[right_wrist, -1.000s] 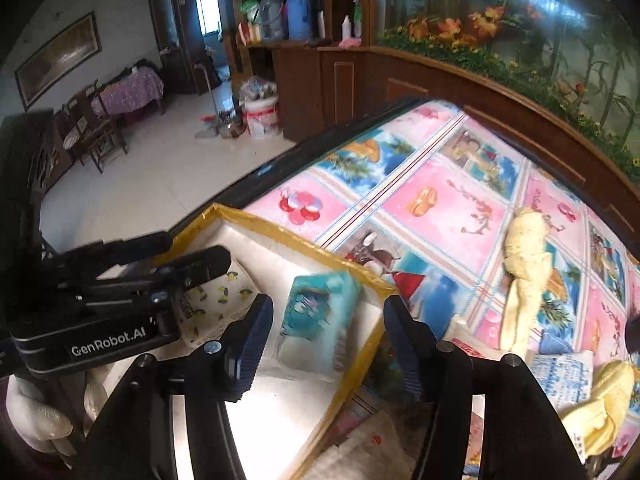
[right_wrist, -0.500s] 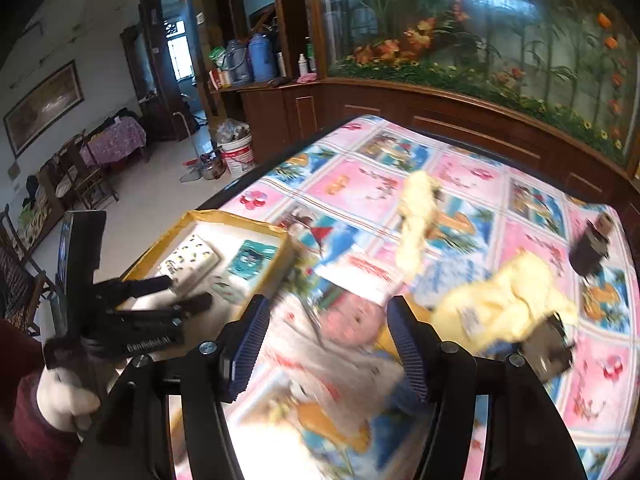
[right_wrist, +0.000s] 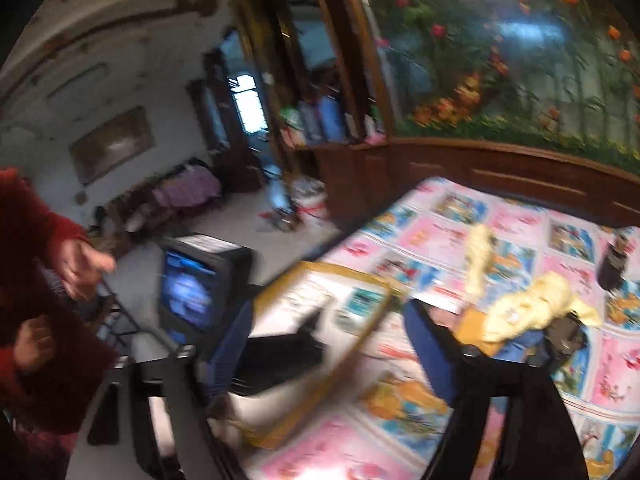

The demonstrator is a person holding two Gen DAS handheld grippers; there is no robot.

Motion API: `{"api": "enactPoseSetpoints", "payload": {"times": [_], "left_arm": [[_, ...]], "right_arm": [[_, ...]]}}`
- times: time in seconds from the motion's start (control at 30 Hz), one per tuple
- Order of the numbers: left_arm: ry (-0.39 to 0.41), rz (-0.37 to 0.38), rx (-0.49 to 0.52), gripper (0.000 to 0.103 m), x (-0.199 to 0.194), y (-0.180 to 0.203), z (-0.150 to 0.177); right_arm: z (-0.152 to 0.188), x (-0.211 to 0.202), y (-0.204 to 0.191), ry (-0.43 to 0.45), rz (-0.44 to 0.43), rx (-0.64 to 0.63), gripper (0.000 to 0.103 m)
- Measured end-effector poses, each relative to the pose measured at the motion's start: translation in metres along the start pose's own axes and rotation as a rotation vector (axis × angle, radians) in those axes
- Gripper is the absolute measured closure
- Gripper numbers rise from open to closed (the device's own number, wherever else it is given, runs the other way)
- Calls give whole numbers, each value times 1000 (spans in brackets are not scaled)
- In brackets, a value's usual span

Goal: Organize soft objects
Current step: 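Grasp the white bag with red text with the left tool while the right tool returns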

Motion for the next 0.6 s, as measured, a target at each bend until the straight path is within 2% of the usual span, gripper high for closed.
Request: {"api": "enactPoseSetpoints", "payload": {"times": [0.03, 0.13, 0.3, 0.4, 0.6], "left_arm": [[8, -11, 17, 20, -3, 3, -1], [18, -23, 44, 20, -7, 8, -1], [15, 3, 60, 20, -9, 21, -2], [-3, 21, 72, 20, -7, 32, 1], [-49, 59, 78, 20, -3, 51, 6]], "right_arm": [[0, 1, -9, -11, -12, -33, 6], [4, -3, -8, 3, 52, -67, 6], [19, -18, 48, -3, 162, 42, 6], [37, -25, 81, -37, 244, 86, 6], [60, -29, 113, -62, 271, 144, 6]]}}
Point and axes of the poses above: each gripper's, at about its wrist camera, not at the fingertips, and x roughly the way its jaws point, y to its right, z to its underside, the point moved 1 cm from there along x, roughly the way its jaws point, and after that the axes turned 12 degrees about y, right-handed, at the moved point
